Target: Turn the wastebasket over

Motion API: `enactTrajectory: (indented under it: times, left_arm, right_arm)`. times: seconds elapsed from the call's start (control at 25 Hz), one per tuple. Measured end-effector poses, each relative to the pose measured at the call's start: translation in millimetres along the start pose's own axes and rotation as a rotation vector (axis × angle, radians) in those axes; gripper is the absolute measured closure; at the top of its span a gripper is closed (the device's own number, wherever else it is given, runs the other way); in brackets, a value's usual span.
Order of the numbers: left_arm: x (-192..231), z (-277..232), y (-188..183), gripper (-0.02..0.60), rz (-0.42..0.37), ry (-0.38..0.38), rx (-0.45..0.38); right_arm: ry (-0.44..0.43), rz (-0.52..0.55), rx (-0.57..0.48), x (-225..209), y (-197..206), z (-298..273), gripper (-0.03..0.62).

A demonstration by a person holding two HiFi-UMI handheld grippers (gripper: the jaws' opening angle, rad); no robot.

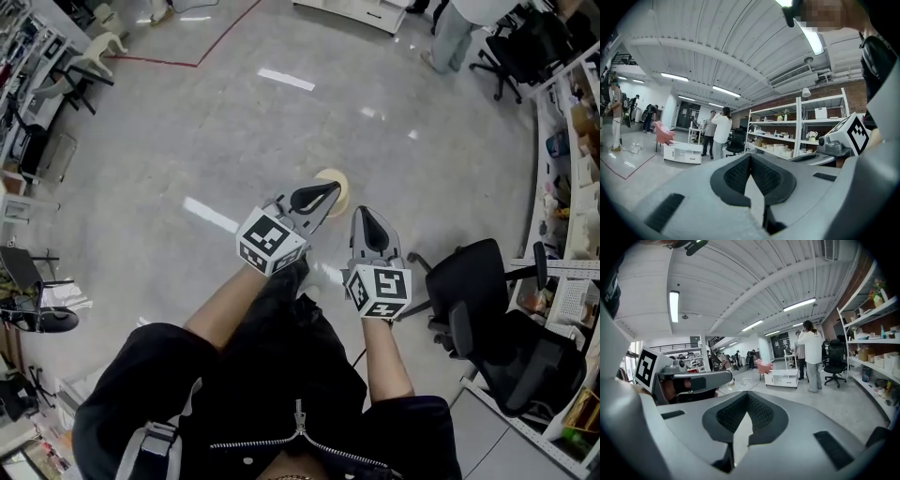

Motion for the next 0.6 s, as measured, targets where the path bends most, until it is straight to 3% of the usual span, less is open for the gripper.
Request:
enactTrajectory:
  times: [0.6]
  left_arm:
    - [-11.1, 31.1, -5.0, 0.577, -0.002, -0.025, -0.035]
  right_arm:
    - [0.012, 0.031, -0.029, 28.6, -4.4, 20.6, 0.585]
Point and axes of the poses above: the fingertips, and each gripper's own axes: z backward along the fingers, x to its left, y out of its underside, the point moved 6 cm from there along z, backward along the fingers, and after that the axes turned 3 degrees about x, right-handed, at the moved point
